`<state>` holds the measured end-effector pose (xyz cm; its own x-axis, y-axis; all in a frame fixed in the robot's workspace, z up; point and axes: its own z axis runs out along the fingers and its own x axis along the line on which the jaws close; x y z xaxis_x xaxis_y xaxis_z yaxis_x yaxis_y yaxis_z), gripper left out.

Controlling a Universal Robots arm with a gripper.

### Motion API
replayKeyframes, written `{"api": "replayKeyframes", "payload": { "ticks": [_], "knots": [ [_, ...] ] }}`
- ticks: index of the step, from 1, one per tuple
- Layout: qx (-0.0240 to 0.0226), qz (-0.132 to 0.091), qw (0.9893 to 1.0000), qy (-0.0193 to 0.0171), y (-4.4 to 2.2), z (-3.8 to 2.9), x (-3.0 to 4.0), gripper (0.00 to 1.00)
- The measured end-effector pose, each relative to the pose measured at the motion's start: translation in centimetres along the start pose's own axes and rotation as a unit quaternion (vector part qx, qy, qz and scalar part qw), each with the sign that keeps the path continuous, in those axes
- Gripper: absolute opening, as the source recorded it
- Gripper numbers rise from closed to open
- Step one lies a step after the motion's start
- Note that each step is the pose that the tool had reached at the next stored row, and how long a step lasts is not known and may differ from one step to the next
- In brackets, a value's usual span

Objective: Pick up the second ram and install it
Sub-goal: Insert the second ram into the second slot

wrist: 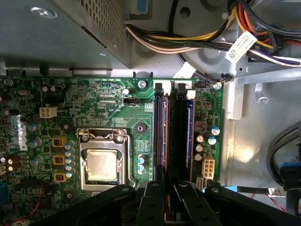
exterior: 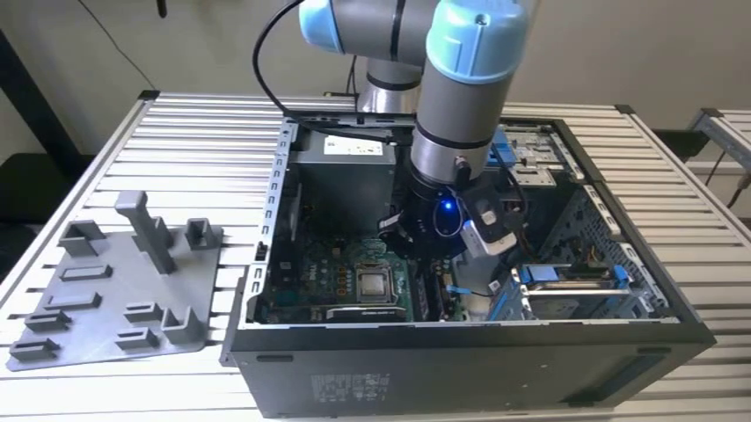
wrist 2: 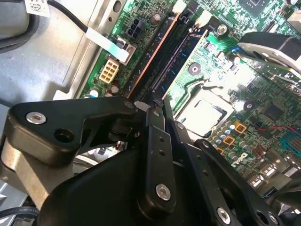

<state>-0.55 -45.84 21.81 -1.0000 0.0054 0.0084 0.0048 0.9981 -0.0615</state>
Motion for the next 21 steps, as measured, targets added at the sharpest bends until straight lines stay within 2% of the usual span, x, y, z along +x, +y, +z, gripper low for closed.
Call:
{"api": "replayKeyframes", "payload": {
  "ticks": [17,18,21],
  "knots": [
    [-0.0005,0.004,1.0,0.0002,-0.21,0.04,0.0,0.14],
    [-0.0015,0.004,1.0,0.0003,-0.23,0.01,0.0,0.14],
    [-0.0099,0.005,0.9999,0.0004,-0.25,0.02,0.0,0.14]
  ]
}}
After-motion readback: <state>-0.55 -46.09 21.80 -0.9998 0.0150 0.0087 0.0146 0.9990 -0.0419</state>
